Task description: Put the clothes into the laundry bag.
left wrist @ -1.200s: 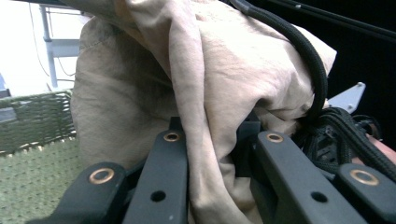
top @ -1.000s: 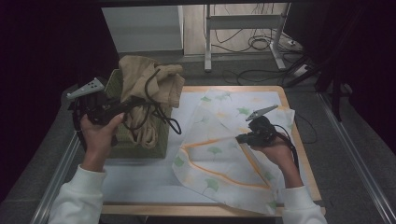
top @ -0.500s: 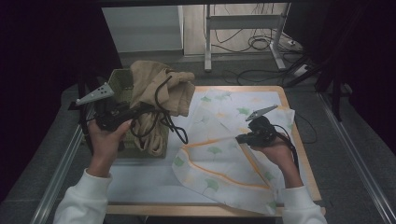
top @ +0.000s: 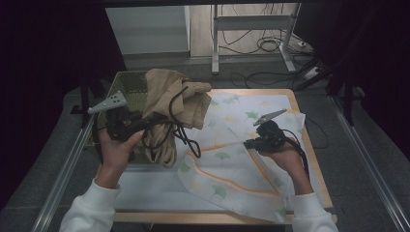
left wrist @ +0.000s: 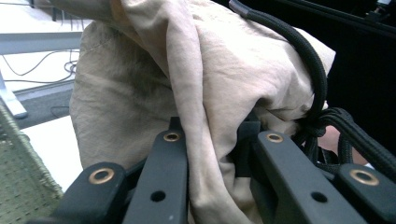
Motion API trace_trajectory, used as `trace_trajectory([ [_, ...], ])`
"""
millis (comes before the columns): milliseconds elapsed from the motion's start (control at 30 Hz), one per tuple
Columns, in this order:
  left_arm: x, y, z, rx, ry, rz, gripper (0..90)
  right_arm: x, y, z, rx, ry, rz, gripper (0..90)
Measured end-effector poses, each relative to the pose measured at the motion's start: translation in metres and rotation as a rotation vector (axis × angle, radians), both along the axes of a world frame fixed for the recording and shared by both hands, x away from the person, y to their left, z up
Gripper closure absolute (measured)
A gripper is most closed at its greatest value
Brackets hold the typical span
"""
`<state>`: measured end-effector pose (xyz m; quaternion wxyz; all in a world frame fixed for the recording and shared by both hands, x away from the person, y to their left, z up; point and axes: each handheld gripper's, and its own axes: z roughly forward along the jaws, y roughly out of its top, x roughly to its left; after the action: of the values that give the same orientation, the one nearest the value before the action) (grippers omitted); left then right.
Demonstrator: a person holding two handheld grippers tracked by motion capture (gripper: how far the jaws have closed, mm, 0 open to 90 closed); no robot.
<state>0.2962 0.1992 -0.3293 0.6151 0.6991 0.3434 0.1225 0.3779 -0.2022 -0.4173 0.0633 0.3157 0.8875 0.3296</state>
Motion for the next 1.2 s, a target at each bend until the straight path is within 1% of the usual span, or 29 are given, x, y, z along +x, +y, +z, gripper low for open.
trace_trajectory([
  [133,-0.003,-0.007,0.0,0.001,-0.011,-0.021,79.5,0.0,-0.001,0.001,0.002,-0.002,-0.001,87.0],
  [367,-0.01,-0.019,-0.002,0.01,-0.014,-0.063,79.5,0.0,-0.002,0.002,0.004,-0.005,0.0,87.0],
  [633,-0.012,-0.027,-0.008,0.01,0.004,-0.097,79.4,0.0,-0.002,0.002,0.005,-0.006,-0.001,87.0],
  [833,-0.017,-0.029,-0.015,-0.005,0.019,-0.121,79.5,0.0,-0.001,0.001,0.004,-0.004,-0.003,87.0],
  [1033,-0.022,-0.033,-0.019,0.003,0.025,-0.145,79.4,0.0,0.0,0.0,0.005,-0.005,-0.004,87.0],
  [1200,-0.022,-0.036,-0.023,0.002,0.035,-0.143,79.4,0.001,-0.001,0.0,0.003,-0.003,-0.005,87.0],
])
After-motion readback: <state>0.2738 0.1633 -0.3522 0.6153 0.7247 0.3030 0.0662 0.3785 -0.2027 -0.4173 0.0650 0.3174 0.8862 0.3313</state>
